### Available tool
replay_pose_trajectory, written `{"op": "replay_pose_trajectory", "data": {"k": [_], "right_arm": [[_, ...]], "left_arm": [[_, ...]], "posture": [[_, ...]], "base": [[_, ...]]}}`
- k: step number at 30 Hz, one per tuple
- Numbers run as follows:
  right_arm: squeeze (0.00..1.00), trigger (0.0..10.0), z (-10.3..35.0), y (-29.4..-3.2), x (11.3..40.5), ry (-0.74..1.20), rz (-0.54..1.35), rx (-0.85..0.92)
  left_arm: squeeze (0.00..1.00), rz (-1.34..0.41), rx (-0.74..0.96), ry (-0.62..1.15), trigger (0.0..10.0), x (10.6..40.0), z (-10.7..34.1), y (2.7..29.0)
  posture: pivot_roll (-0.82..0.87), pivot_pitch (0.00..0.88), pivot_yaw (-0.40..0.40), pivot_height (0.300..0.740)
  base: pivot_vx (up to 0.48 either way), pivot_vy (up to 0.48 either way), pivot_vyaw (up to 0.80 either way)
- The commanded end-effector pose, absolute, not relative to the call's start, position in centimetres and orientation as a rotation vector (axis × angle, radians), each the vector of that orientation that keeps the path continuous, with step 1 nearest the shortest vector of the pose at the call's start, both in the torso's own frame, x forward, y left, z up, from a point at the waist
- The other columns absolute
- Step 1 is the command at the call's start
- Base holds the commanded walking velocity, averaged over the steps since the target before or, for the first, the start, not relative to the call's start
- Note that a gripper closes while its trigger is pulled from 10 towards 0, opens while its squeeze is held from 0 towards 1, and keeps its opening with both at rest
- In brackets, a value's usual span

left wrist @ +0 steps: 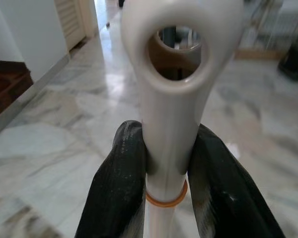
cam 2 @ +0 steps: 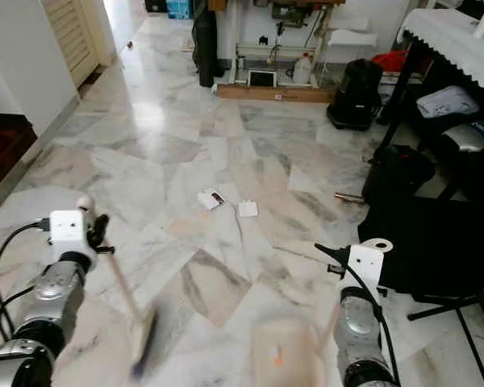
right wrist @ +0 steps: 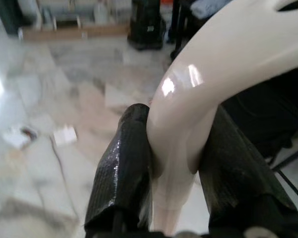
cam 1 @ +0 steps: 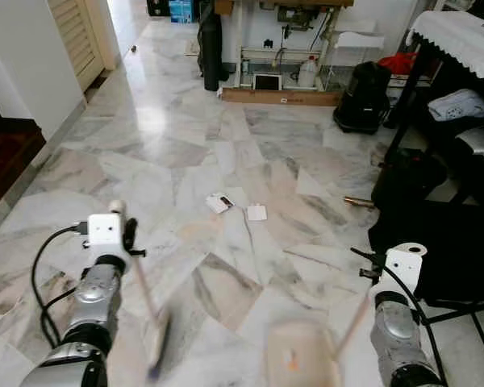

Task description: Sweep floor

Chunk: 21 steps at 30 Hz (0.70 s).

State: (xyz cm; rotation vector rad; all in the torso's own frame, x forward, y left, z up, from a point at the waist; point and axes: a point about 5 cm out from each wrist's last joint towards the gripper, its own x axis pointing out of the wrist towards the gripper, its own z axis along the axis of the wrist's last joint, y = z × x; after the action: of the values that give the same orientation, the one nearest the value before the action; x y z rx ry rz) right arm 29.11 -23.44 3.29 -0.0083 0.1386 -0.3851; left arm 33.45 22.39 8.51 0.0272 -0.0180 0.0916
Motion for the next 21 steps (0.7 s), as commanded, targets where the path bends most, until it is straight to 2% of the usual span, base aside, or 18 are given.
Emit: {"op": "replay_pose_trajectory", "data": {"k": [1,7,11,18,21], "right_arm": [[0.00,10.0,4.5,-24.4,29.4,0.064,-0.413,0.011],[0.00,10.0,3.7,-24.3,29.1,0.097,-0.416,0.094],[0.00,10.0,3.7,-24.1,29.1,0.084,-0.393,0.121],[0.00,10.0,4.8,-24.0,30.0,0.033,-0.383,0.134],[0.00,10.0,5.1,-23.2,30.3,0.019,-0.333,0.110]], "left_arm": [[0.00,0.072,0.022,-0.107,10.0,34.2,10.3,22.0],[0.00,-0.037,0.018,-0.138,10.0,34.0,10.2,19.3],[0.00,-0.035,-0.024,-0.121,10.0,33.5,9.2,18.2],[0.00,-0.062,-0.018,-0.144,10.0,33.9,10.0,17.6],[0.00,-0.060,-0.016,-0.171,10.0,34.2,10.7,17.6]], "posture": [[0.18,0.000,-0.067,0.740],[0.17,0.000,-0.086,0.740],[0.17,0.000,-0.108,0.740],[0.18,0.000,-0.099,0.740],[0.18,0.000,-0.100,0.740]], "base": [[0.000,0.000,0.00],[0.000,0.000,0.00],[0.000,0.000,0.00],[0.000,0.000,0.00],[0.000,0.000,0.00]]}}
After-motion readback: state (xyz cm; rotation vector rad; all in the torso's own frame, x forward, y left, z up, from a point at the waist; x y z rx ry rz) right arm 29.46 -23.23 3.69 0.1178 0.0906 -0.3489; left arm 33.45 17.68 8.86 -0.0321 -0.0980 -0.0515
